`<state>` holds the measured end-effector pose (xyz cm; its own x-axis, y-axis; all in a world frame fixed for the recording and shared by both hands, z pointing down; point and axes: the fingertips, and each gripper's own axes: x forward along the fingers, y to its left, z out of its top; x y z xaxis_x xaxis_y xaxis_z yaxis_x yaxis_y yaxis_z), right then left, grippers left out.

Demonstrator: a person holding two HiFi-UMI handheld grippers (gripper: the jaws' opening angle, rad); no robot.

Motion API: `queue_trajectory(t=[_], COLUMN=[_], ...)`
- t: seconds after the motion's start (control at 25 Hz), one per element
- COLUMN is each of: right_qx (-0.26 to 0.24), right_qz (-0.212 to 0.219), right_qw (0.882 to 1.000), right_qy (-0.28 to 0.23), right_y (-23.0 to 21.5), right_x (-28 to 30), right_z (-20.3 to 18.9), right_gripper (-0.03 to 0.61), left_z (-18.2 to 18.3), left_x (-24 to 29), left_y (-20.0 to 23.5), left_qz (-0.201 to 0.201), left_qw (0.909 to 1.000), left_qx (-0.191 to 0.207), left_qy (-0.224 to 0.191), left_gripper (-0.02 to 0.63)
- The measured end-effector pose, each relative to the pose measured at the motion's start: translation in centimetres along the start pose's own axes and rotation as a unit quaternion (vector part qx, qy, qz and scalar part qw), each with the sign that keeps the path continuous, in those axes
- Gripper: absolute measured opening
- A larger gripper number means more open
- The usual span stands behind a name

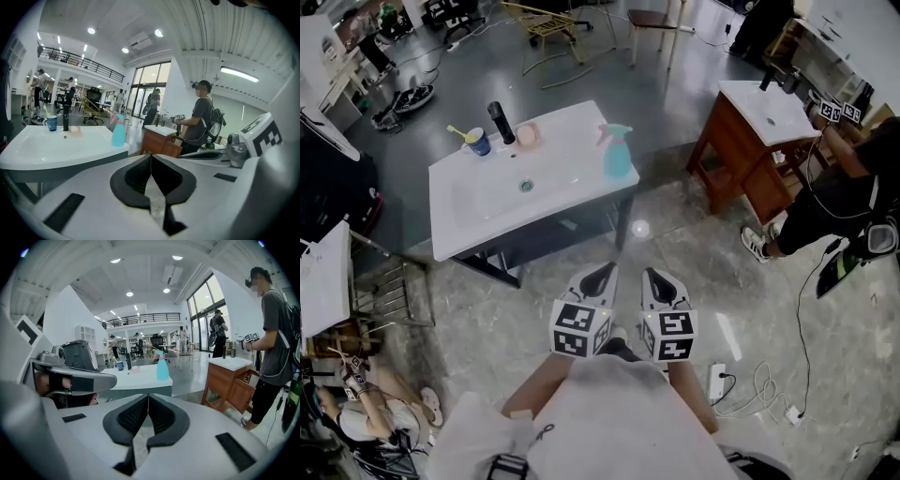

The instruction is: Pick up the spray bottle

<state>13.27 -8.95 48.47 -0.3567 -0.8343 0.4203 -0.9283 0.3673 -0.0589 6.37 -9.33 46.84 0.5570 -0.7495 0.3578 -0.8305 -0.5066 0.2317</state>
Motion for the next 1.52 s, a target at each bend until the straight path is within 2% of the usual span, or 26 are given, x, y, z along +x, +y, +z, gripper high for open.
queue_trajectory(t=[0.64,1.52], right_qx=[-0.011,-0.015], right_qz=[0.035,0.054], right_qw=[0.999,0.998], right_qy=[0.0,0.012], right_y=[-2.3,-2.5], right_x=[2.8,5.5], right_z=[1.1,1.1], right_gripper=[0.028,0.028], left_z=[0.7,0.7], left_x=[3.4,5.2], left_y=[0.7,2.9], left_qz=[0.031,0.041], left_qw=[0.9995,0.9987], left_qx=[-0.011,-0.03], left_qy=[0.0,0.004], left_gripper=[0.026,0.026])
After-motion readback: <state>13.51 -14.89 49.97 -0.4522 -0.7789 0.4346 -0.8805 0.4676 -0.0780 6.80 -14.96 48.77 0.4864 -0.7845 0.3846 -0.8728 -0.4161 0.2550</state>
